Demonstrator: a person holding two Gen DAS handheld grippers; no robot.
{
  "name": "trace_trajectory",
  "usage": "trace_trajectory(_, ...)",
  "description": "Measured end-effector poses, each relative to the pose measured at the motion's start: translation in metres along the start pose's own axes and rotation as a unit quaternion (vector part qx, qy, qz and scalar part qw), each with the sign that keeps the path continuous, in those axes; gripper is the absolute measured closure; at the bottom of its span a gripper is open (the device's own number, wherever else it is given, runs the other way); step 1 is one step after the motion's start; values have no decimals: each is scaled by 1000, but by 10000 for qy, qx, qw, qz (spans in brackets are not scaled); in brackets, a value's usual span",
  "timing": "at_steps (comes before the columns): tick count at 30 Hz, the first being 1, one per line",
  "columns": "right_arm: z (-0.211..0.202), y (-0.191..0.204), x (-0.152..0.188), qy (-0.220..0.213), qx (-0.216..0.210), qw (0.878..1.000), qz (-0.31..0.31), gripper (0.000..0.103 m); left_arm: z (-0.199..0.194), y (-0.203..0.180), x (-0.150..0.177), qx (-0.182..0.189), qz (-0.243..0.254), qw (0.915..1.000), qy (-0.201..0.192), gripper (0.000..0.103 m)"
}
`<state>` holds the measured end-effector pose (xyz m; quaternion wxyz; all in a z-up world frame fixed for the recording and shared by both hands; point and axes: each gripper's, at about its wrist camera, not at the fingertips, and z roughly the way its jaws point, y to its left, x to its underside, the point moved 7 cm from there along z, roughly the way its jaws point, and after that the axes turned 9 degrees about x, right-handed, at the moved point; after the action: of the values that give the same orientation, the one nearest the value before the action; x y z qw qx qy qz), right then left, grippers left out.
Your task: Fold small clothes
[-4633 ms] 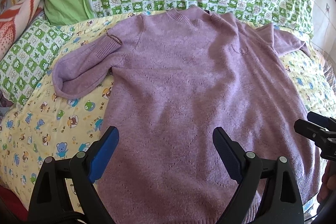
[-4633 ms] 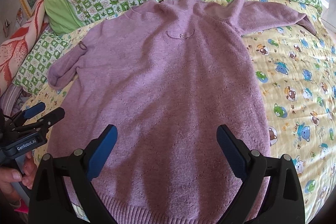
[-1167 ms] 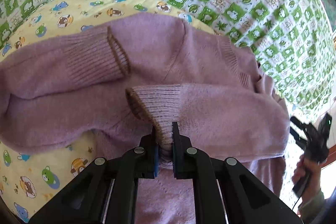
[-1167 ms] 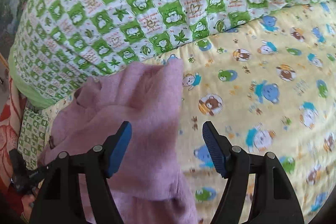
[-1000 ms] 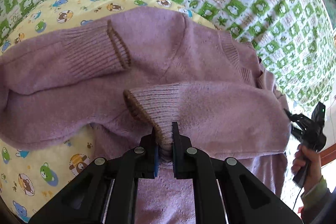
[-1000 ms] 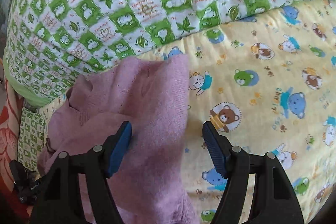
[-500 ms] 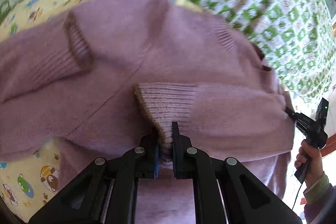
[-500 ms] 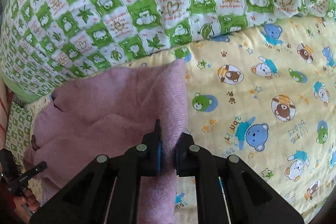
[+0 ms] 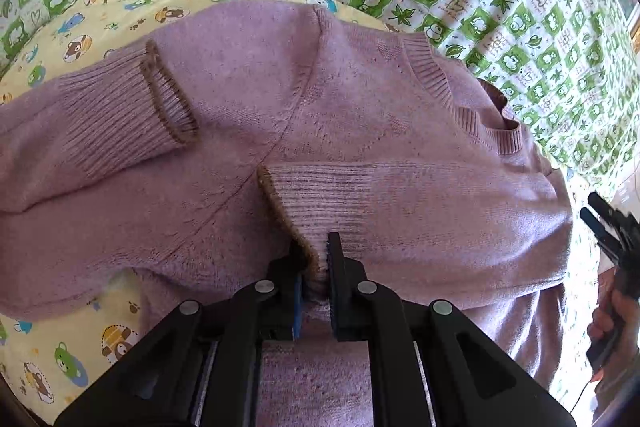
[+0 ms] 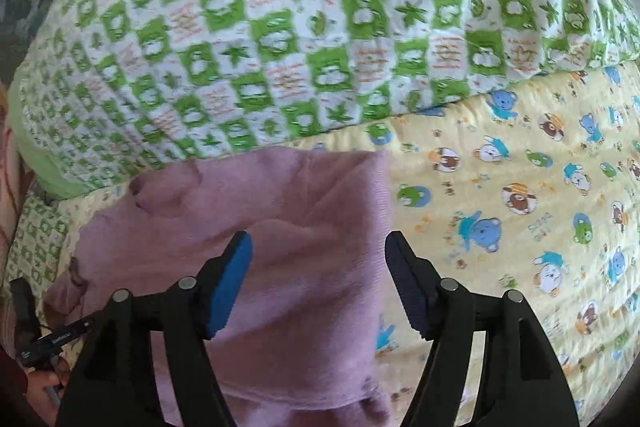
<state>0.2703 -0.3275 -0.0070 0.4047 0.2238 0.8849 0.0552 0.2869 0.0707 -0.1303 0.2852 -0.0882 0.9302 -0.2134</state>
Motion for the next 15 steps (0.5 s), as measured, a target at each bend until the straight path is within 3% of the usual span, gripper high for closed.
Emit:
trace_trajectory(2, 2, 27, 16, 213, -488, 9983, -222, 33, 1, 0, 1, -24, 11, 10000, 19, 94)
trace_trajectory(3, 8, 34, 24, 383, -504, 9973, -366, 33, 1, 2, 1, -59, 27, 10000, 33, 93)
trace_trajectory(6, 42, 26, 47, 875, 30, 9947, -534, 33, -1, 7, 3, -106, -19, 9999, 133, 85)
trace_trajectory(9, 45, 9, 46, 904, -99, 9958, -106, 34, -19, 9, 6, -73, -83, 9999, 119, 77)
trace_trajectory(12, 28, 10, 38, 811, -247, 9964, 30, 34, -49, 20, 7, -525, -3, 9986, -42, 44)
trace_trajectory(14, 11, 14, 37, 708, -357, 9968, 31, 34, -78, 36, 4, -892, 24, 9954, -355, 34)
trace_trajectory(15, 3, 14, 39, 665, -407, 9969, 74, 34, -87, 43, 2, -1033, 29, 9937, -432, 24)
